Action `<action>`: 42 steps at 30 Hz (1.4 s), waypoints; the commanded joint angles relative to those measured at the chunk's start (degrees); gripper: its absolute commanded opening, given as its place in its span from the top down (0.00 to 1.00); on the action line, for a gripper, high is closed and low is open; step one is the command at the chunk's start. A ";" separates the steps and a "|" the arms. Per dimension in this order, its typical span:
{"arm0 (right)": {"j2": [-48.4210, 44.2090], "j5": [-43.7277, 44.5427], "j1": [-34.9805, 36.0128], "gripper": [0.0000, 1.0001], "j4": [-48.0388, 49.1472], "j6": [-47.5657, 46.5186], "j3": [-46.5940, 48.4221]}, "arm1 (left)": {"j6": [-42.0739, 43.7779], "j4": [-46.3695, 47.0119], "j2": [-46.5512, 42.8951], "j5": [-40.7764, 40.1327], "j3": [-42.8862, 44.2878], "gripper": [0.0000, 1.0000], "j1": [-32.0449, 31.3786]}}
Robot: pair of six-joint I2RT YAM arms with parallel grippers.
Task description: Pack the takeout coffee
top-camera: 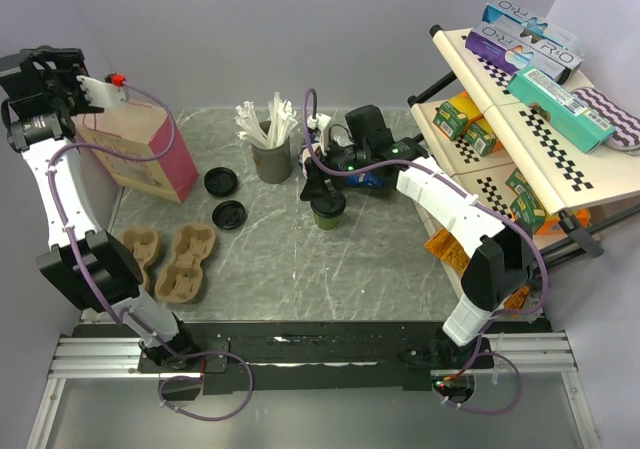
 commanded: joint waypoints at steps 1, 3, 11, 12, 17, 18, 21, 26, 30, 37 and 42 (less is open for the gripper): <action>-2.01 -1.14 -0.47 0.25 2.01 0.90 -0.54 | 8.85 -8.02 1.72 5.25 2.26 0.13 -0.52; -1.75 -1.05 -0.47 0.25 2.01 0.81 -0.19 | 9.73 -10.05 3.73 5.87 4.36 0.14 -0.70; -2.10 -0.35 -0.39 0.25 1.93 0.37 -0.54 | 7.37 6.89 5.06 5.00 -2.92 0.14 -3.07; -2.10 -0.26 -0.47 0.25 1.92 0.37 -0.80 | 6.50 7.60 5.76 5.26 -3.01 0.15 -3.42; -2.19 0.00 -0.56 0.24 1.84 0.02 -0.98 | 5.52 12.70 6.21 6.66 -4.85 0.31 -4.30; -2.27 0.00 -0.48 0.24 1.75 0.02 -0.98 | 5.61 12.71 6.21 6.40 -4.85 0.35 -4.74; -2.28 0.18 -0.39 0.24 1.84 -0.07 -1.07 | 4.12 10.35 6.21 6.05 -3.54 0.54 -5.09; -2.28 0.35 -0.47 0.24 1.92 -0.33 -0.90 | -0.35 12.26 2.62 4.12 -7.03 0.99 -4.92; -2.54 0.53 -0.39 0.24 1.84 -0.51 -0.98 | -2.74 15.60 -3.53 2.27 -14.24 0.99 -4.74; -2.45 -0.26 -0.47 0.24 1.92 0.02 -0.98 | -8.80 18.08 -12.42 -1.07 -17.87 0.99 -4.74; -2.28 -0.43 -0.47 0.24 1.75 0.19 -0.72 | -10.65 17.19 -18.48 -1.77 -20.23 0.99 -4.57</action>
